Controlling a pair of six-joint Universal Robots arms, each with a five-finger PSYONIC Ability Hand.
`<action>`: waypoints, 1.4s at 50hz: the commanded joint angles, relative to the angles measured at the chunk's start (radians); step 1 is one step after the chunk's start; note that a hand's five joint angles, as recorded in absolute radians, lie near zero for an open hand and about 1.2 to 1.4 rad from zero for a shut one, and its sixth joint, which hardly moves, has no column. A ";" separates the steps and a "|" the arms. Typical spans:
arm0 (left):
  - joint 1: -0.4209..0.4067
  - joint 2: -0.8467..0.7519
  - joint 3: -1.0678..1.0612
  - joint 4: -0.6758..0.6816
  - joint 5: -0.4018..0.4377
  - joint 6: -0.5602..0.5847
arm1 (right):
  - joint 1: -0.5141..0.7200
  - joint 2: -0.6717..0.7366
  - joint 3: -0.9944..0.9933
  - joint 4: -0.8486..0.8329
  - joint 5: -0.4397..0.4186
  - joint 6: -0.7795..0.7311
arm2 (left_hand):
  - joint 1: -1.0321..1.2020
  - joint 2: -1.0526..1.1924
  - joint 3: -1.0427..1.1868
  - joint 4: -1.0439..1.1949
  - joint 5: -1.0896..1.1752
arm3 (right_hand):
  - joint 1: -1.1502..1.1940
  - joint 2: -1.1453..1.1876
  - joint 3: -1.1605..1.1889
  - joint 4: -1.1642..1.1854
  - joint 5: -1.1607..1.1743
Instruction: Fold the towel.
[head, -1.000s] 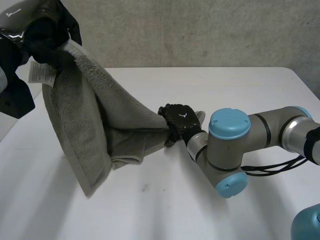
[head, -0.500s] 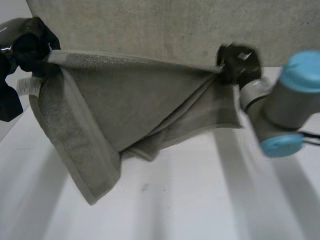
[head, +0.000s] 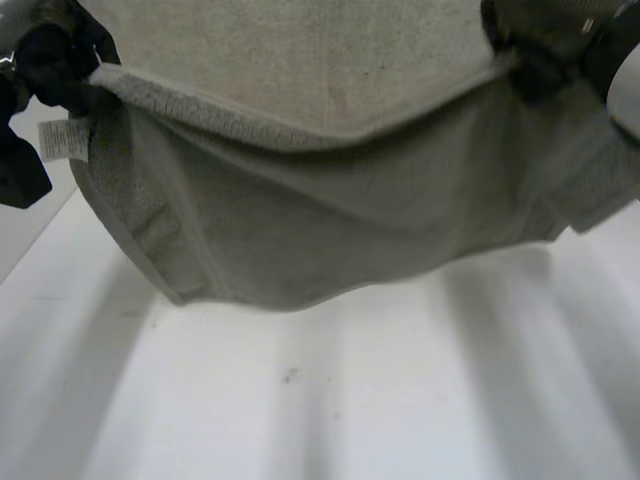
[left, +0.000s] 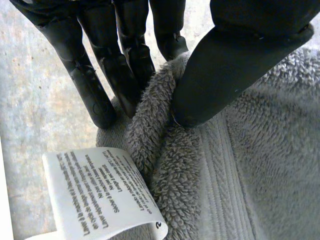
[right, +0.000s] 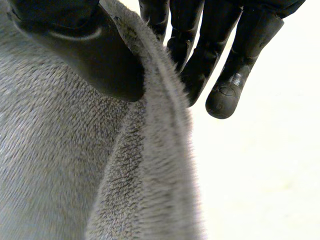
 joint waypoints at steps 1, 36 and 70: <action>-0.003 -0.055 -0.057 0.000 -0.001 0.011 | -0.005 0.096 0.013 0.196 0.006 -0.057 | 0.199 0.179 0.180 0.178 0.190 | 0.051 0.067 0.070 0.055 0.053; -0.089 -0.352 0.242 0.372 -0.205 0.126 | -0.014 0.179 0.141 -0.682 -0.087 0.040 | 0.199 0.179 0.180 0.178 0.190 | 0.051 0.067 0.070 0.055 0.053; 0.003 -0.298 -0.446 0.625 -0.142 0.114 | -0.094 0.351 0.629 -0.608 -0.103 0.275 | 0.199 0.179 0.180 0.178 0.190 | -0.970 -0.954 -0.951 -0.965 -0.968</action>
